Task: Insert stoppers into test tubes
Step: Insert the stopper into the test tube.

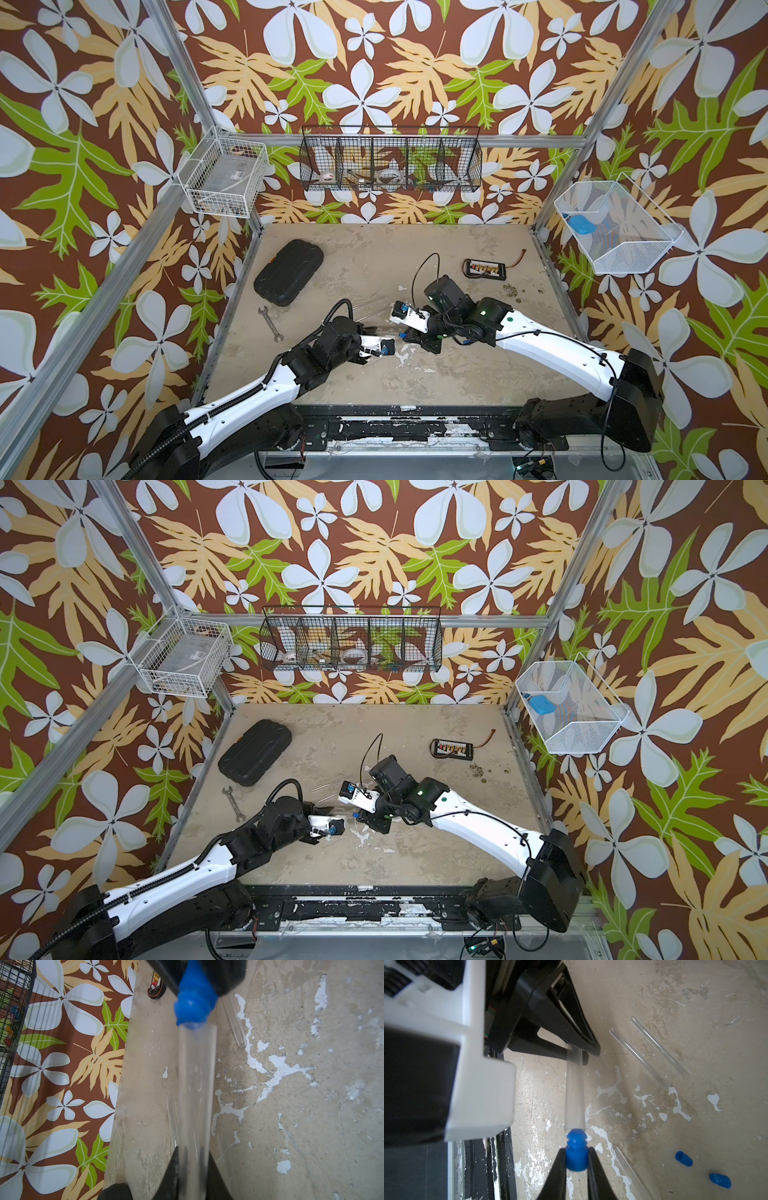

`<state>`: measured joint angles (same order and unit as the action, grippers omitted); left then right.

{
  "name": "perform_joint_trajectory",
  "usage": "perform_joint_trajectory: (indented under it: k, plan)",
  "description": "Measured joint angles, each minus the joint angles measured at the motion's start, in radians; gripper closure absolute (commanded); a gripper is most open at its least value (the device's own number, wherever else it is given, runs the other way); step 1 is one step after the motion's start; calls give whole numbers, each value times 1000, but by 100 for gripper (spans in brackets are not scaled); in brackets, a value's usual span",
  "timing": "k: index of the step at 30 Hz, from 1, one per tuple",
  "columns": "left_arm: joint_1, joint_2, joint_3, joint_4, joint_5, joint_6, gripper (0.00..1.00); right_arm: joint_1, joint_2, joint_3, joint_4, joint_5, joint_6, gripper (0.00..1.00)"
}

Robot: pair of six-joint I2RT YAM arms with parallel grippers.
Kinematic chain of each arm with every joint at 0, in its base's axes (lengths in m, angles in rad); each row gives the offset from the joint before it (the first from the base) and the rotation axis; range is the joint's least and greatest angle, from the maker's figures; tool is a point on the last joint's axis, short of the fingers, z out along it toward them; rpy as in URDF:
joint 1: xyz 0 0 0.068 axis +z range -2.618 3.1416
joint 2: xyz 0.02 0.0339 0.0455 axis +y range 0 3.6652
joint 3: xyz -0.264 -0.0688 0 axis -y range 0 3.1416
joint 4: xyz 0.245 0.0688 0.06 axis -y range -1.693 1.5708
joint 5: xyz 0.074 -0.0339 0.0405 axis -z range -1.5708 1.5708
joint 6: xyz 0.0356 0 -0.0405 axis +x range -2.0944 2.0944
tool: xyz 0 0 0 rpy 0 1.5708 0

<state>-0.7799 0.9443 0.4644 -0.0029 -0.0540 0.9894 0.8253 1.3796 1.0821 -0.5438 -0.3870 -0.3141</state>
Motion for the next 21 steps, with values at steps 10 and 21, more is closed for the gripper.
perform_joint_trajectory:
  k: [10, 21]
  plan:
    - [-6, -4, 0, -6, -9, 6, 100, 2, 24, 5, 3, -7, -1, 82]
    - [-99, -27, 0, -38, -140, 36, 100, 10, 82, 80, -100, -9, -31, 84]
